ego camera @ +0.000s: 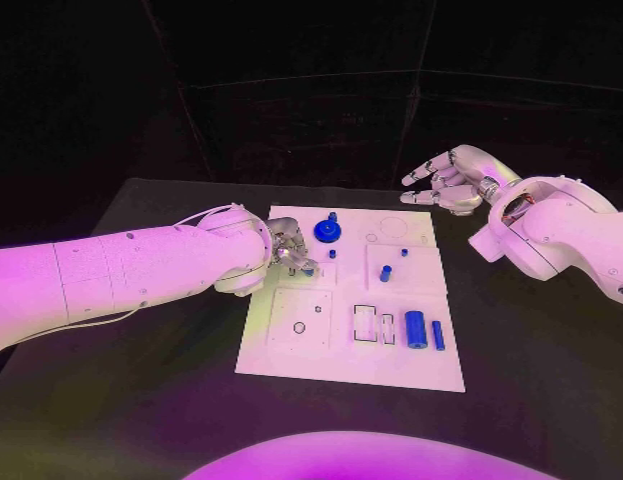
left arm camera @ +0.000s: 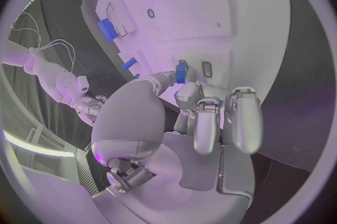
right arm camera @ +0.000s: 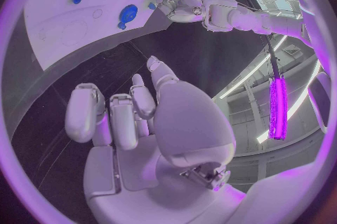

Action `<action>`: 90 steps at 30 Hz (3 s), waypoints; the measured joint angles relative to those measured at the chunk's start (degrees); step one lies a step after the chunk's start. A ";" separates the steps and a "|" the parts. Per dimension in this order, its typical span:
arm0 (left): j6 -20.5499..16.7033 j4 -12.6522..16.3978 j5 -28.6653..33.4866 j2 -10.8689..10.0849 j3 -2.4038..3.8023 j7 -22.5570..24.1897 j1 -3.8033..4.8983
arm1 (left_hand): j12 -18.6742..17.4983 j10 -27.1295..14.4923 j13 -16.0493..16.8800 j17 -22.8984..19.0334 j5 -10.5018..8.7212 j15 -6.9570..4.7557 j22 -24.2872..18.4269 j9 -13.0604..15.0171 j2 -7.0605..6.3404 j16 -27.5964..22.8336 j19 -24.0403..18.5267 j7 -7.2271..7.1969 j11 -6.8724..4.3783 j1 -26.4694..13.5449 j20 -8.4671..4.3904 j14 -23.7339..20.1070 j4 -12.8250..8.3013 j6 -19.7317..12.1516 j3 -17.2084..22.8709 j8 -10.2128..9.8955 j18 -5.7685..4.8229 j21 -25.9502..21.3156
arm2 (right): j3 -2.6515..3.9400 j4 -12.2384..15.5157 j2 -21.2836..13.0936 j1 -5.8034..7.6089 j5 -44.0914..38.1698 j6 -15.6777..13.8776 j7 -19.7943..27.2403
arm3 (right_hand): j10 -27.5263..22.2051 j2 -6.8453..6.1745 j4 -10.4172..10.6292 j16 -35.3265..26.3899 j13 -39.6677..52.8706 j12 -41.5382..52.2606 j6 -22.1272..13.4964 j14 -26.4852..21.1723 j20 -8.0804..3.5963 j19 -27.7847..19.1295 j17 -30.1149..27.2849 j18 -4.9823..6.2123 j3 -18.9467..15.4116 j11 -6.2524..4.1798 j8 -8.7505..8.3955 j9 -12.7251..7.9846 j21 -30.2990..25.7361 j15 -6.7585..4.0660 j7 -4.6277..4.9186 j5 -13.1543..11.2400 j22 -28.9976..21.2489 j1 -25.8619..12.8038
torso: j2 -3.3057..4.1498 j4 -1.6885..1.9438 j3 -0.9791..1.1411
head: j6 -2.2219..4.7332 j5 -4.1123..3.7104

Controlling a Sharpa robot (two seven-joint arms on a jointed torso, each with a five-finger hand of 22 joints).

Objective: Assemble the parts on the task board

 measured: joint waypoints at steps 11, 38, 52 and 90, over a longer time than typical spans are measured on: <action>1.06 -0.08 -0.06 -0.05 0.00 0.01 0.01 | 0.00 -0.01 0.00 0.00 -0.01 0.00 0.00 0.26 0.03 0.00 0.00 -0.10 0.01 -0.68 0.00 0.00 -0.17 0.11 0.64 0.01 0.00 0.00 | 0.00 -0.15 0.09 0.00 0.00 0.01 -0.08 | 0.00 0.00 0.13 0.00 0.00 0.00 0.00 0.00 0.00 0.00 -0.01 -0.01 -0.13 0.00 0.00 0.00 0.00 0.00 0.00 0.00 0.00 0.00 | 0.01 0.01 0.02 | -0.10 -0.01; 2.43 -0.54 -0.26 0.24 0.03 -0.06 0.07 | 0.00 0.63 0.09 0.00 -0.11 -0.43 0.00 0.95 -0.26 0.00 0.18 -1.04 -0.63 -4.97 -0.21 0.01 -3.23 0.64 3.39 0.95 0.00 0.00 | 0.00 -0.29 0.67 0.00 -0.10 0.00 -0.27 | 0.00 0.00 0.15 0.00 0.01 0.00 0.00 0.00 0.00 0.00 -0.02 0.00 -0.15 0.00 0.28 0.01 0.00 0.00 0.00 0.24 -0.09 0.00 | 0.02 -0.07 0.03 | -0.36 -0.10; 3.26 -1.60 -0.15 1.00 0.08 -0.10 0.17 | 0.24 0.72 0.57 0.00 -0.20 -0.63 -0.01 0.71 -0.29 0.00 0.15 -1.66 -0.72 -7.50 -0.55 0.22 -4.16 1.26 2.39 1.25 0.00 0.00 | 0.00 -0.45 0.86 -0.01 -0.13 0.01 -0.25 | 0.00 0.00 0.15 0.00 0.01 0.00 0.00 0.00 0.00 0.00 -0.02 -0.01 -0.15 0.00 0.28 0.01 0.00 0.00 0.00 0.24 -0.09 0.00 | 0.03 -0.07 0.05 | -0.47 -0.34; 3.94 -2.69 -0.03 1.87 0.02 -0.17 0.10 | 2.19 1.94 2.43 0.00 -0.21 -0.83 -0.01 0.25 0.51 0.00 0.14 -1.98 -1.14 -9.12 -0.95 0.02 -1.01 3.17 -6.29 0.80 -0.87 0.45 | 0.00 -0.57 0.88 -0.01 -0.15 0.01 -0.27 | 0.00 0.00 0.15 0.00 0.01 0.00 0.00 0.00 0.00 0.00 0.02 0.00 -0.15 0.00 0.28 0.01 -0.21 0.00 0.00 0.44 -0.12 0.00 | 0.02 0.11 0.02 | -0.68 -0.76</action>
